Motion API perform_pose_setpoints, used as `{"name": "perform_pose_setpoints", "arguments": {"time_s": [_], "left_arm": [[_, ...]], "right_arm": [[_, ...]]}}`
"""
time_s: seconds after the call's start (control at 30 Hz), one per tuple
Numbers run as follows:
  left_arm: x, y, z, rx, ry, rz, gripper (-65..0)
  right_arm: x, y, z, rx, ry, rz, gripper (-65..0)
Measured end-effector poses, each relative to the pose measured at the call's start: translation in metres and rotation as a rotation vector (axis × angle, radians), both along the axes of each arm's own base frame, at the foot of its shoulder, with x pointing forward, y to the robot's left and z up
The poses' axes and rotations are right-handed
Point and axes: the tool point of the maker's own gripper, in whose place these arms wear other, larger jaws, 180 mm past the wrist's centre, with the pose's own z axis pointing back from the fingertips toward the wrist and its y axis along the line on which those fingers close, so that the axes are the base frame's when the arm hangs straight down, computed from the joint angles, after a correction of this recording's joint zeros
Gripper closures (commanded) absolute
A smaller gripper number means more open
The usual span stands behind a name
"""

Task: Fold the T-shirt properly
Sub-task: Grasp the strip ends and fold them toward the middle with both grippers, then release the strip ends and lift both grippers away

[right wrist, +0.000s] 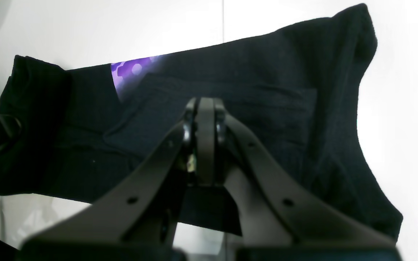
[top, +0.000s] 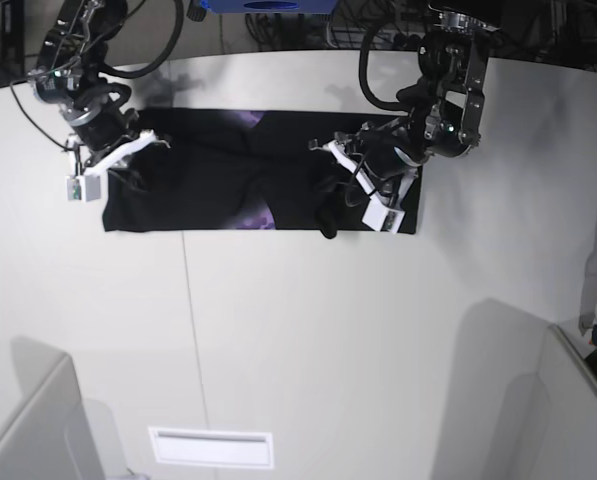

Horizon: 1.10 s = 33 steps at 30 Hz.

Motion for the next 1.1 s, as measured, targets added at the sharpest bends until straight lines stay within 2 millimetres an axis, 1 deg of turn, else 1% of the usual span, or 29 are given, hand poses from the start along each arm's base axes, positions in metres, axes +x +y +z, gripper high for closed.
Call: {"name": "perform_pose_setpoints", "arguments": {"time_s": [0.07,0.1,0.13,0.17,0.23,0.27,0.3,0.33,0.37,0.4,0.43,0.47,0.5,0.53,0.57,0.6,0.63,0.67,0.7,0.73,0.83,0.93,1.0,1.1], "left_arm": [[-0.001,-0.010,0.001,-0.002,-0.005,-0.034,-33.7],[-0.003,-0.020,0.003,-0.001,-0.009,-0.067,-37.4],[-0.006,-0.034,0.006,-0.010,-0.017,-0.115,-39.7],[-0.011,-0.049,0.008,-0.021,-0.023,-0.165,-40.5],[-0.020,-0.070,0.015,-0.057,-0.027,-0.229,-40.2],[-0.022,-0.075,0.017,-0.066,-0.031,-0.242,-40.2],[-0.022,-0.075,0.019,-0.067,-0.036,-0.244,-40.0],[-0.020,-0.070,0.021,-0.060,-0.045,-0.230,-38.5],[-0.014,-0.059,0.024,-0.050,-0.058,-0.198,-34.7],[-0.009,-0.044,0.028,-0.036,-0.076,-0.159,-28.1],[-0.003,-0.022,0.032,-0.016,-0.097,-0.103,-19.3],[0.001,0.002,0.035,0.005,-0.111,-0.041,-7.7],[0.004,0.029,0.032,0.036,-0.107,0.027,0.0],[0.005,0.058,0.026,0.076,-0.090,0.099,0.0],[0.005,0.088,0.021,0.119,-0.076,0.180,0.0],[0.002,0.115,0.016,0.150,-0.056,0.239,0.0],[-0.001,0.144,0.013,0.191,-0.046,0.303,0.0],[-0.005,0.168,0.012,0.225,-0.037,0.354,0.0],[-0.010,0.188,0.012,0.259,-0.033,0.386,0.0],[-0.014,0.205,0.013,0.294,-0.039,0.388,0.0],[-0.025,0.236,0.018,0.357,-0.067,0.377,0.0],[-0.032,0.256,0.016,0.366,-0.076,0.388,0.0],[-0.036,0.266,0.010,0.370,-0.053,0.412,0.0],[-0.041,0.268,-0.001,0.360,-0.019,0.417,0.0]], "right_arm": [[0.000,0.000,0.000,0.000,-0.001,0.000,0.0],[0.000,0.000,0.000,0.000,0.000,0.000,0.0],[0.000,0.000,0.000,0.001,-0.001,-0.001,0.0],[0.001,0.000,0.000,0.003,-0.002,-0.002,0.0],[0.001,0.001,0.001,0.007,-0.004,-0.002,0.0],[0.001,0.001,0.000,0.006,-0.003,-0.002,0.0],[0.001,0.001,0.000,0.007,-0.002,-0.002,0.0],[0.001,0.001,0.000,0.006,-0.003,-0.003,0.0],[0.001,0.001,0.000,0.006,-0.003,-0.003,0.0],[0.001,0.000,0.000,0.008,-0.002,-0.006,0.0],[0.001,-0.003,0.001,0.011,-0.005,-0.018,-6.3],[0.000,-0.008,0.001,0.011,0.001,-0.036,-17.3],[-0.001,-0.015,0.000,0.002,0.018,-0.048,-26.3],[-0.005,-0.024,-0.004,-0.014,0.055,-0.061,-35.6],[-0.005,-0.033,-0.005,-0.025,0.077,-0.076,-41.6],[-0.006,-0.042,-0.006,-0.027,0.103,-0.095,-45.3],[-0.004,-0.051,-0.005,-0.028,0.115,-0.116,-45.9],[-0.002,-0.060,-0.006,-0.021,0.137,-0.134,-45.3],[0.000,-0.067,-0.009,-0.017,0.160,-0.150,-44.1],[0.002,-0.073,-0.013,-0.005,0.177,-0.162,-43.1],[0.004,-0.086,-0.030,0.027,0.233,-0.181,-42.0],[0.002,-0.084,-0.053,0.084,0.303,-0.179,-42.3],[-0.005,-0.078,-0.065,0.107,0.356,-0.167,-42.3],[-0.008,-0.071,-0.066,0.094,0.358,-0.106,-42.2]]}}
